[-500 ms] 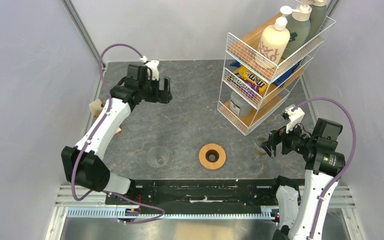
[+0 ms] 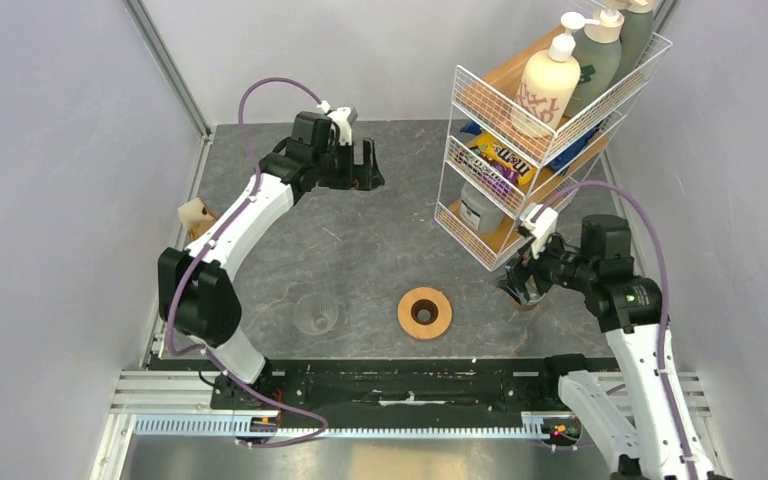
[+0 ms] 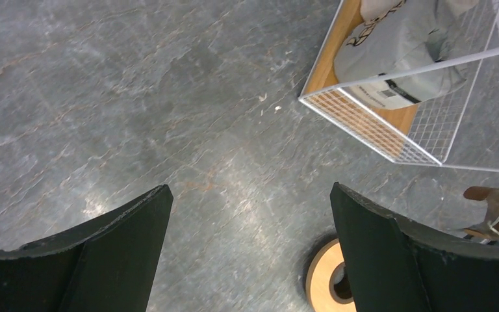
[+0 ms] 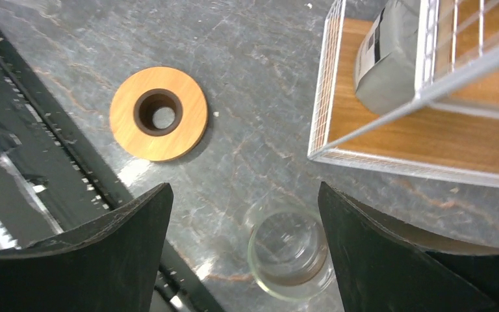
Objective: Place the coffee filter in the dripper
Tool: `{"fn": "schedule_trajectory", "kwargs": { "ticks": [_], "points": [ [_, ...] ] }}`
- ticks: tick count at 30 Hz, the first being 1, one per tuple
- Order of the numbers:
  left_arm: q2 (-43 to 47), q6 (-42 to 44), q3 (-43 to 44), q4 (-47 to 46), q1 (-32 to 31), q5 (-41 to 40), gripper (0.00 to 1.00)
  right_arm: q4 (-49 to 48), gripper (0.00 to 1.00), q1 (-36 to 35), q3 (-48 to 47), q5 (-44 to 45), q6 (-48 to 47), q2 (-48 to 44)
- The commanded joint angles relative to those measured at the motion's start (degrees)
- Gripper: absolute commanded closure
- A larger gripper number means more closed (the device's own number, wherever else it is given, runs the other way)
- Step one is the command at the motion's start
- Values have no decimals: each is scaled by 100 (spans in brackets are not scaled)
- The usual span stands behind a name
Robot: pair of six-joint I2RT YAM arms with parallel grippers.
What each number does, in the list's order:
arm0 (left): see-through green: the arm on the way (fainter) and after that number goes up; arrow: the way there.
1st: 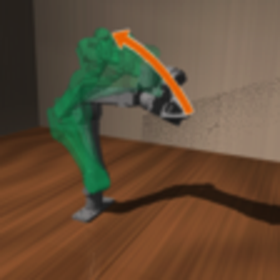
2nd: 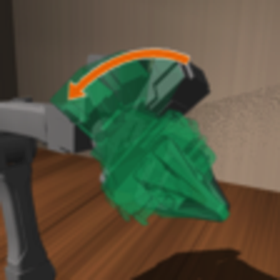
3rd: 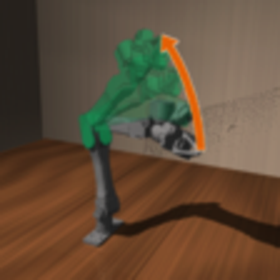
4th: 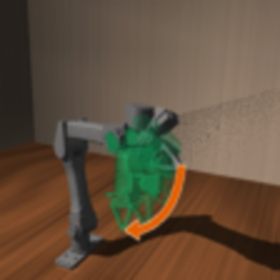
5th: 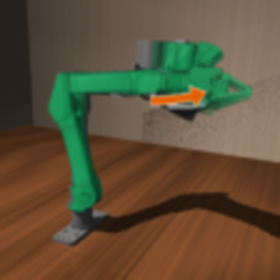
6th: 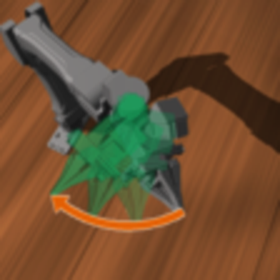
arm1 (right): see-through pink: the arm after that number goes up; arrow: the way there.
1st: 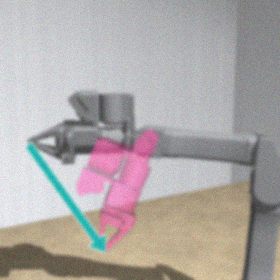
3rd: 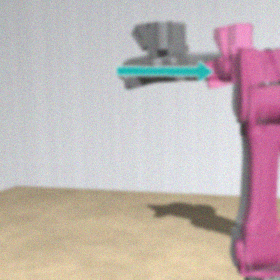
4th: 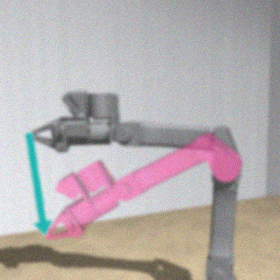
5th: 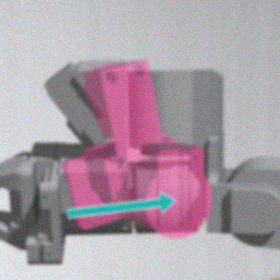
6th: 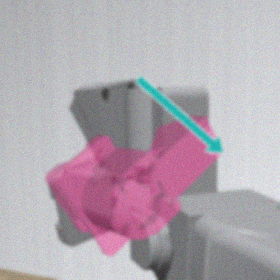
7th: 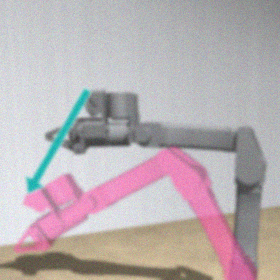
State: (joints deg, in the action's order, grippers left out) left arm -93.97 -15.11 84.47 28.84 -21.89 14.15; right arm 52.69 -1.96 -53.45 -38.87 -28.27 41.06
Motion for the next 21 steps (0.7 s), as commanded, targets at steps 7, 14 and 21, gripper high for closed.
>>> {"fn": "schedule_trajectory", "kwargs": {
  "ticks": [7,14,21],
  "points": [
    [-668,-571,893,-353,-250,180,0,-2194,10,-2445,407,2670,-73,281],
    [-1073,-482,1373,-362,-540,146,0,-3053,10,-2687,368,2925,-29,1058],
    [-1235,-530,1487,-441,-627,198,0,-3498,10,-2351,620,2953,-155,1388]
  ]
}}
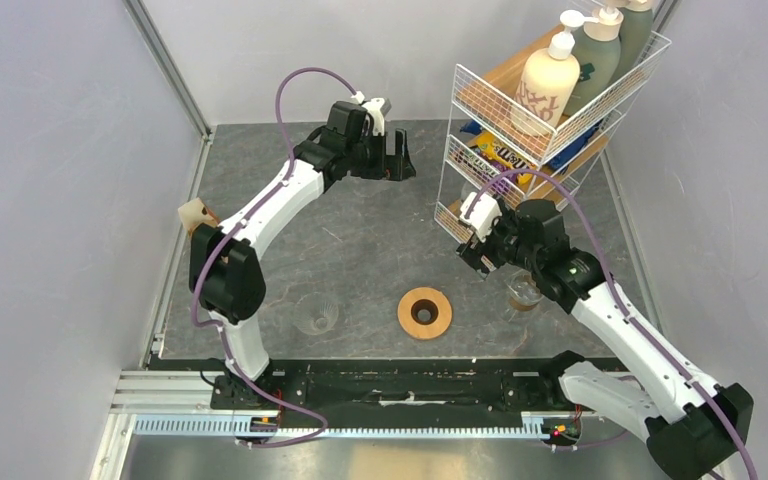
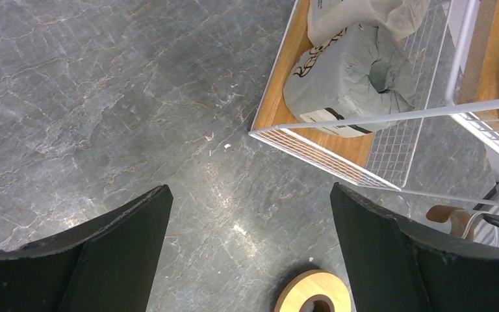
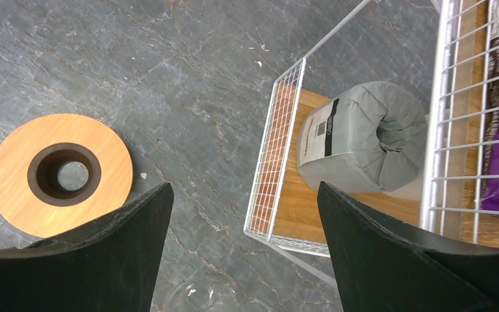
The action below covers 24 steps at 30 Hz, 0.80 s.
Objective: Place the coffee filter in the dripper
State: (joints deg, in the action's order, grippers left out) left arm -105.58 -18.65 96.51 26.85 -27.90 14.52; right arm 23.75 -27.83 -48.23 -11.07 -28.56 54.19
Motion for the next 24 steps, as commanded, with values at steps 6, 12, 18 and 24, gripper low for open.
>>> {"fn": "schedule_trajectory", "kwargs": {
  "ticks": [6,12,18,24],
  "points": [
    [-282,-150,554,-223,-126,174,0,-598,11,1246,47,-285,-333,133],
    [-413,-114,725,-165,-207,178,0,-527,11,2110,-215,-820,-595,404],
    [-463,-77,804,-75,-227,130,0,-674,11,3072,-270,-1086,-846,760],
    [-490,-63,852,-51,-264,78,0,-596,10,3922,-434,-1466,-1153,943]
  ]
}}
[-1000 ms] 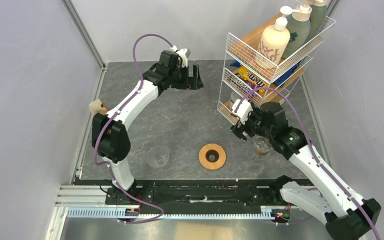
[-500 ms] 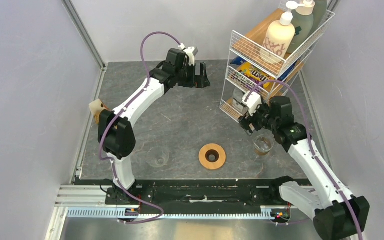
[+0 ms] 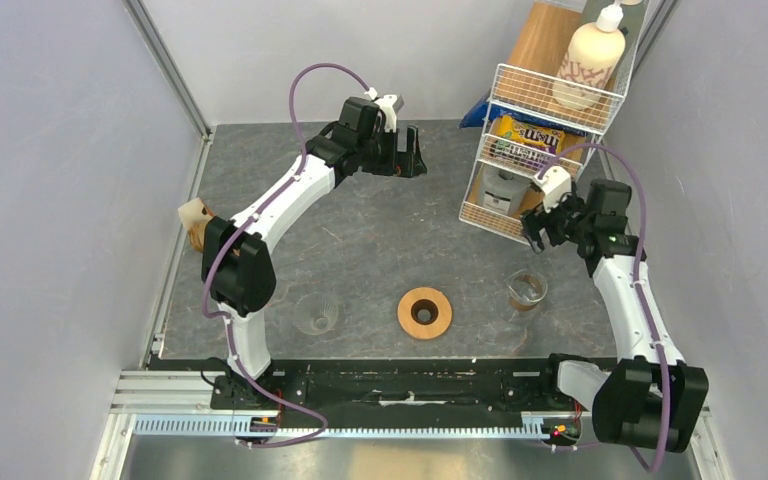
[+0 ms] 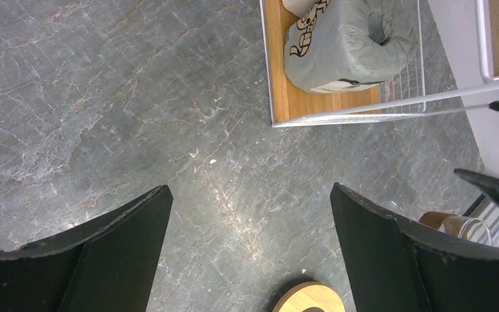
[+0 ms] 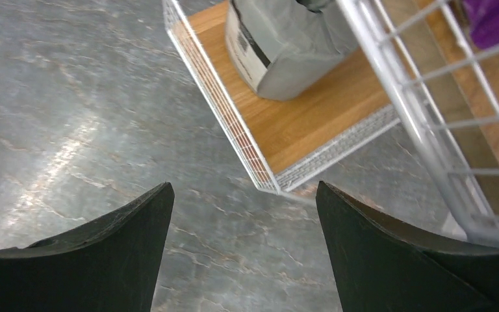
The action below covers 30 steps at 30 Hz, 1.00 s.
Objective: Place the coffee filter in the dripper
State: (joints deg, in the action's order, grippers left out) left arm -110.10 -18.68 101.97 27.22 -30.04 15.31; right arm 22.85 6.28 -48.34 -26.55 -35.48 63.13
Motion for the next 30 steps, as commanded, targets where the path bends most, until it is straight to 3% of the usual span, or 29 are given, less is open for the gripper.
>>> {"fn": "schedule_trajectory", "kwargs": {
  "ticks": [1,6,10,15,21,25,30],
  "points": [
    [-22,-56,307,-81,-50,-10,0,-415,11,569,-467,-1,-518,33],
    [172,94,234,41,1,-39,0,732,11,539,-832,-919,-648,-357],
    [488,20,-78,46,250,45,0,1025,12,-424,-606,-641,-536,-859],
    [943,-58,-551,39,695,104,1,408,13,-2224,-592,575,50,-672],
    [1509,-170,-1198,-13,1179,173,1,-815,13,-3899,-1154,2223,159,667],
    [1807,-179,-1508,-40,1375,181,1,-1589,14,-4387,-1612,2904,31,1512],
    [2078,-179,-1740,-61,1508,148,1,-2626,13,-4463,-1813,3626,-621,2444]
  ]
}}
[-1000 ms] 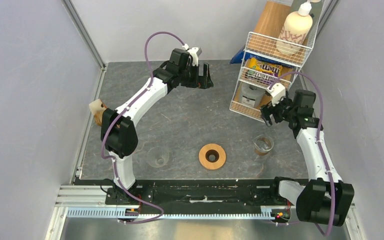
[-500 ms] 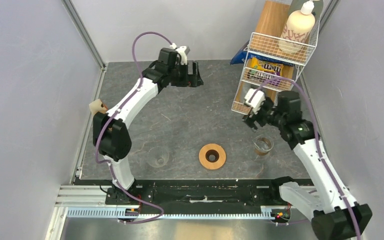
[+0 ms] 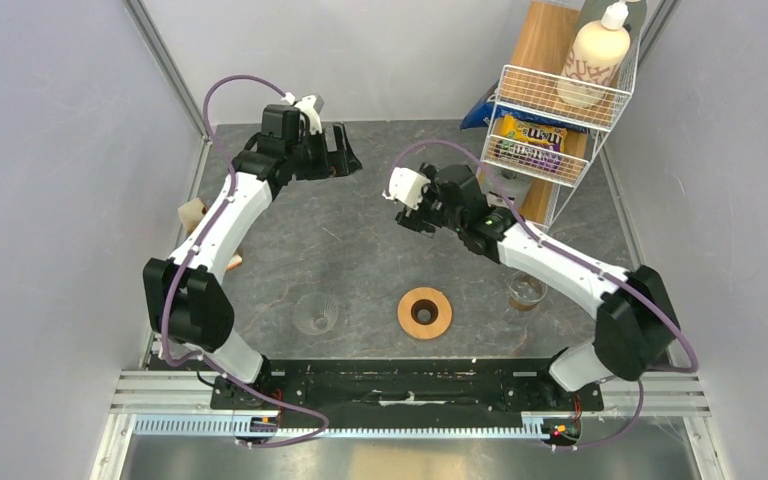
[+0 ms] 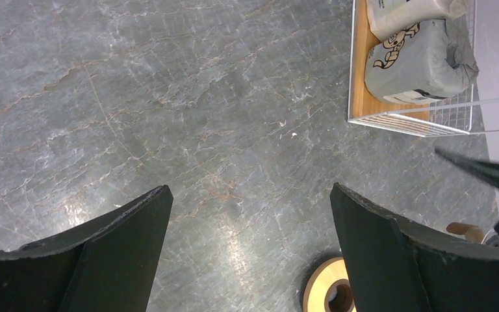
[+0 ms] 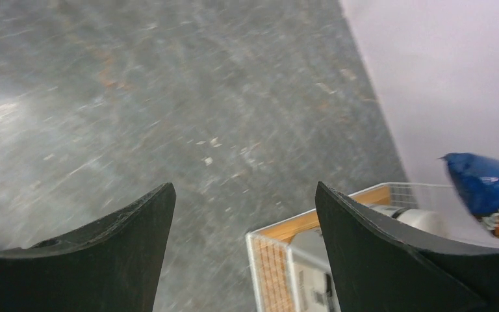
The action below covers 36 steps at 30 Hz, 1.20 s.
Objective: Place the coffee filter in the dripper
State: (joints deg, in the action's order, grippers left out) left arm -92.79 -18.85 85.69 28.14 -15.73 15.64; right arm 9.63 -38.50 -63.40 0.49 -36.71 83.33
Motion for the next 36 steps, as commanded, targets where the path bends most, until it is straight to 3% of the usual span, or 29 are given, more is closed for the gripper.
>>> {"fn": "schedule_trajectory", "kwargs": {
  "ticks": [1,10,21,36],
  "points": [
    [392,-154,-142,-147,93,115,1,-1477,13,18,-306,1034,-670,575],
    [451,-162,-178,-107,193,180,1,-2221,12,326,51,1473,-2255,1028],
    [285,-141,-18,-65,193,280,1,-2463,13,836,408,1759,-3026,1053],
    [135,-116,51,-28,185,423,1,-1835,13,1972,1762,1490,-3338,-553]
  ]
}}
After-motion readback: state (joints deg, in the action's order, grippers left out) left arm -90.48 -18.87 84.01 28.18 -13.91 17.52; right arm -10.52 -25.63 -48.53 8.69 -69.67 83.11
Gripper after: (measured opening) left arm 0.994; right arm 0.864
